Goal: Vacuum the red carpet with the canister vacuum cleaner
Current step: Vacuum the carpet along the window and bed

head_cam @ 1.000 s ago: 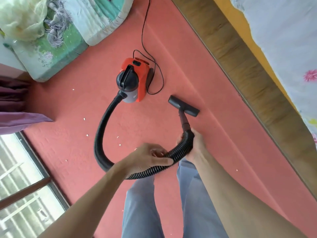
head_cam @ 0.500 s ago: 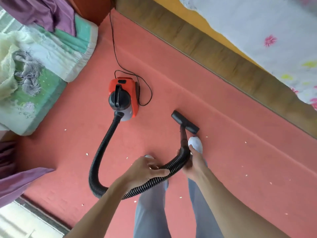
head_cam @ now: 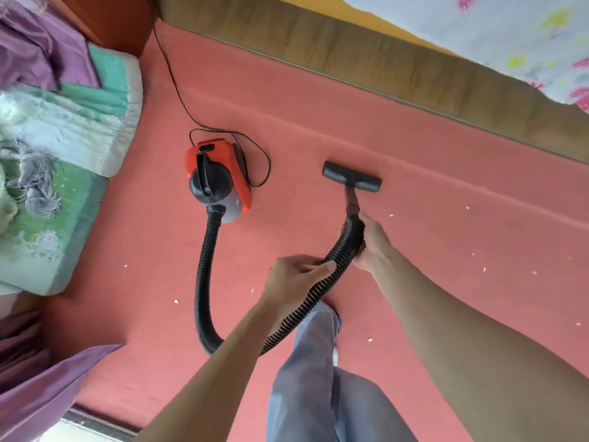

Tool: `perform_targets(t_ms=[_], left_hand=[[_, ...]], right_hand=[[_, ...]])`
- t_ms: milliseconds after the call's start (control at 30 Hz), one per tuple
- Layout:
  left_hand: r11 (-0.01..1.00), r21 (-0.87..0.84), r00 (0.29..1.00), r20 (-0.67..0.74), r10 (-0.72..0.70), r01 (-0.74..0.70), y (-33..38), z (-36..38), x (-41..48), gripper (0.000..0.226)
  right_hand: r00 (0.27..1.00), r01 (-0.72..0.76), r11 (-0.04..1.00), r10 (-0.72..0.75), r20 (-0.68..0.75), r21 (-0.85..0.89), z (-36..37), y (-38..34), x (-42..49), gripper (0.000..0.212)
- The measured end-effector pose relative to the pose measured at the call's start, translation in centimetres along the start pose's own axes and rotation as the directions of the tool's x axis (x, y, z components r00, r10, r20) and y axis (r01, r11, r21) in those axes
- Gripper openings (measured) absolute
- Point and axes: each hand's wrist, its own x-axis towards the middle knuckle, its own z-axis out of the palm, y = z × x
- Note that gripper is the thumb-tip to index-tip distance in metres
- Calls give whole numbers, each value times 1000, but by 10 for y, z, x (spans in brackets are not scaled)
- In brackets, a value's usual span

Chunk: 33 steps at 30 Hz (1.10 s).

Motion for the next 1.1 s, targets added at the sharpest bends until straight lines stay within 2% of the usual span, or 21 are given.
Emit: perform_targets(t_ms=[233,333,400,467,600,767,933,1033,1100], left_hand=[[998,0,985,158,69,-70,-27,5,-64,10],[989,119,976,206,66,-92,-50,1,-83,25],[980,166,972,224,72,-111,-62,-3,-85,16],[975,194,974,217,63,-106,-68,-4,-82,8],[960,248,974,214,77,-130,-74,5,-71,10],[956,262,980,179,89,-135,-71,16,-33,25],[979,152,972,209,105,-138,-60,27,-16,15],[984,128,955,285,80,-120,-54,15,-25,15],[988,129,940,340,34,-82,-50,4,-33,25]], right_hand=[[996,59,998,-56,-73,38,-60,51,-38,33],[987,36,998,-28,-157,50,-88,88,-49,29],[982,42,997,-29,-188,67,-98,107,-50,35],[981,55,993,-34,-189,108,-100,115,-45,36],[979,61,990,-34,-202,131,-101,113,-31,40],[976,127,984,-101,-195,123,-94,85,-17,38],[956,192,980,-198,-214,-50,-92,62,-21,41],[941,229,950,-272,-202,-214,-95,64,-34,22],[938,213,925,-283,-199,-314,-98,69,-42,17]])
